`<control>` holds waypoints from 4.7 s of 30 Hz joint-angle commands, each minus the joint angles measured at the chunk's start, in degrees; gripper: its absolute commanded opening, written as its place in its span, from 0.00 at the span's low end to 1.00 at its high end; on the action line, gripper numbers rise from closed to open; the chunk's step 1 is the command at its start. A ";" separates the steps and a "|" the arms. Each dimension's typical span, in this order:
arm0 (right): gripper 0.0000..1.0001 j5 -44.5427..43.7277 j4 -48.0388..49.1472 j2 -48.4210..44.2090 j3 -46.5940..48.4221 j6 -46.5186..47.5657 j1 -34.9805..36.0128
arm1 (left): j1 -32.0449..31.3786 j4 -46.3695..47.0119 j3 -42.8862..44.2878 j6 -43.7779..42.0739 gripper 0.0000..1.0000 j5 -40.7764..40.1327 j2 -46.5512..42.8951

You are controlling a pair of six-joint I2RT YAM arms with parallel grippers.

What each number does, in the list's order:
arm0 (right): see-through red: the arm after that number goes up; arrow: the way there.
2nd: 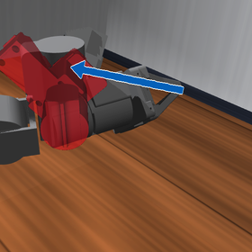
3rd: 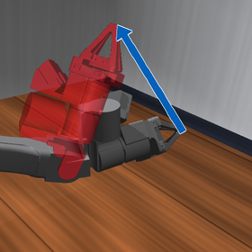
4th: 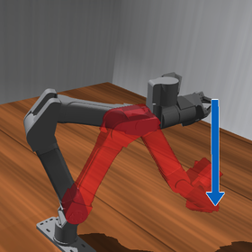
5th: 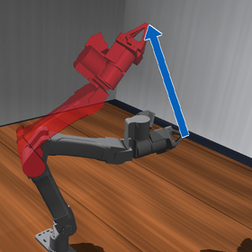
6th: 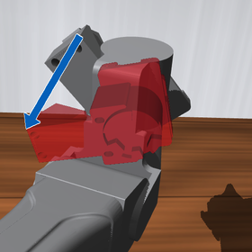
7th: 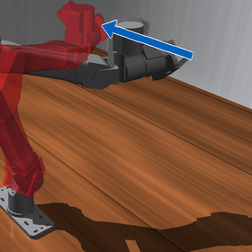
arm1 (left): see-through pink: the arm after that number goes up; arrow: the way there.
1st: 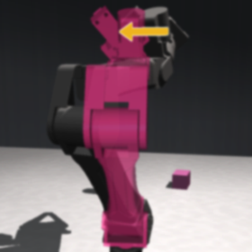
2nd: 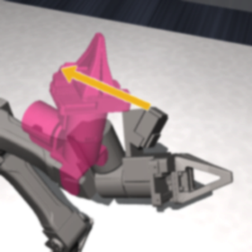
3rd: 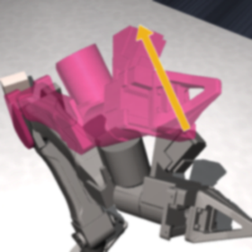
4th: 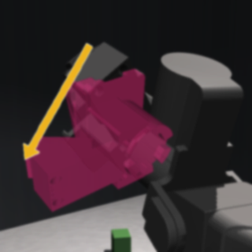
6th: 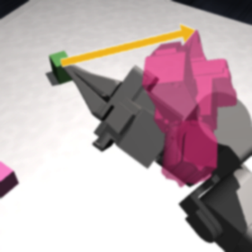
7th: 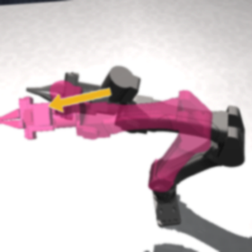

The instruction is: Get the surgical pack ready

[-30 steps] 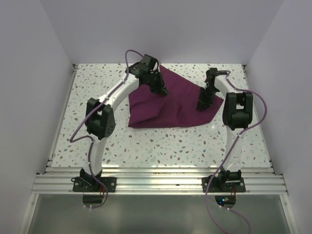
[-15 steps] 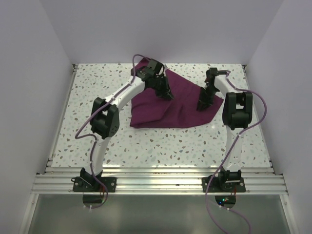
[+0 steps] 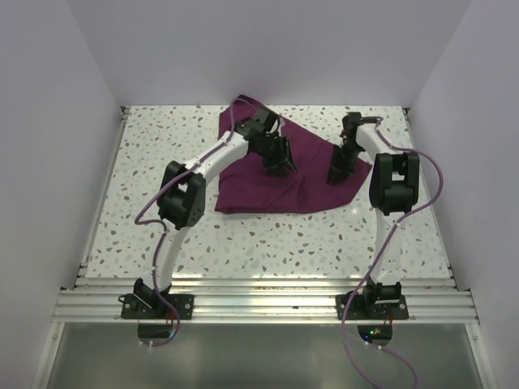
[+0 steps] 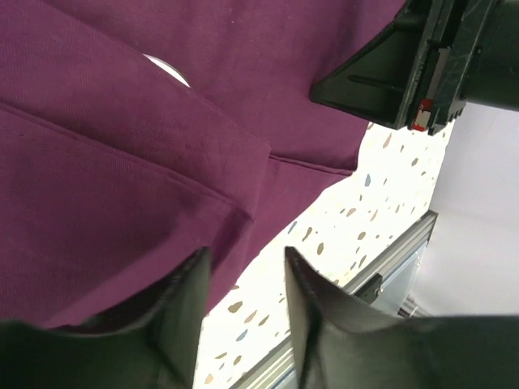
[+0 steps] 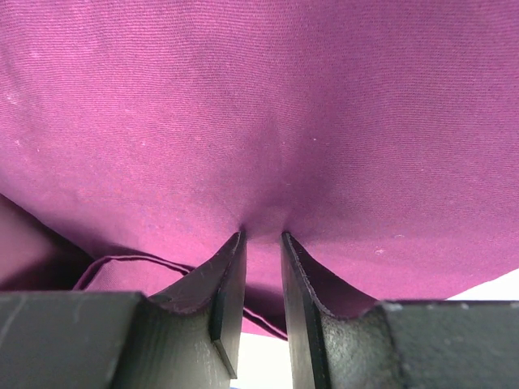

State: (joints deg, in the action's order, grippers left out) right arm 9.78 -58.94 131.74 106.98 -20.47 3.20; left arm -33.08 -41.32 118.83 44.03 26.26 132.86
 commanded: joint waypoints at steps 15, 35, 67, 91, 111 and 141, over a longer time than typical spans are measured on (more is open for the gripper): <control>0.59 1.91 -5.31 -4.82 13.34 1.13 4.61 | 13.56 -1.40 -7.71 -13.18 0.72 -13.43 -15.69; 0.83 -3.80 -0.41 -7.73 5.53 -4.49 -7.33 | 28.25 7.92 -14.59 -16.52 0.73 -4.11 -11.04; 0.55 -13.04 11.65 7.12 10.62 -0.10 -12.52 | 27.89 6.96 -41.75 -15.11 0.65 -2.71 -34.24; 0.00 -7.50 8.14 -2.27 7.02 -2.03 -10.42 | 27.02 4.84 -46.66 -17.66 0.57 0.19 -40.74; 0.00 2.25 -2.67 -12.48 28.36 -8.35 11.54 | 23.94 10.82 -57.21 -15.90 0.46 -1.47 -41.63; 0.31 -31.48 -0.38 -6.25 17.27 2.44 -6.98 | 22.62 9.77 -56.60 -15.55 0.47 -1.74 -40.48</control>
State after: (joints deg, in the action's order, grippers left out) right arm -13.37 -56.49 122.52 118.58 -22.98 -5.34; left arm -10.20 -31.42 59.92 29.32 24.23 92.25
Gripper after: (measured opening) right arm 0.256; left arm 0.467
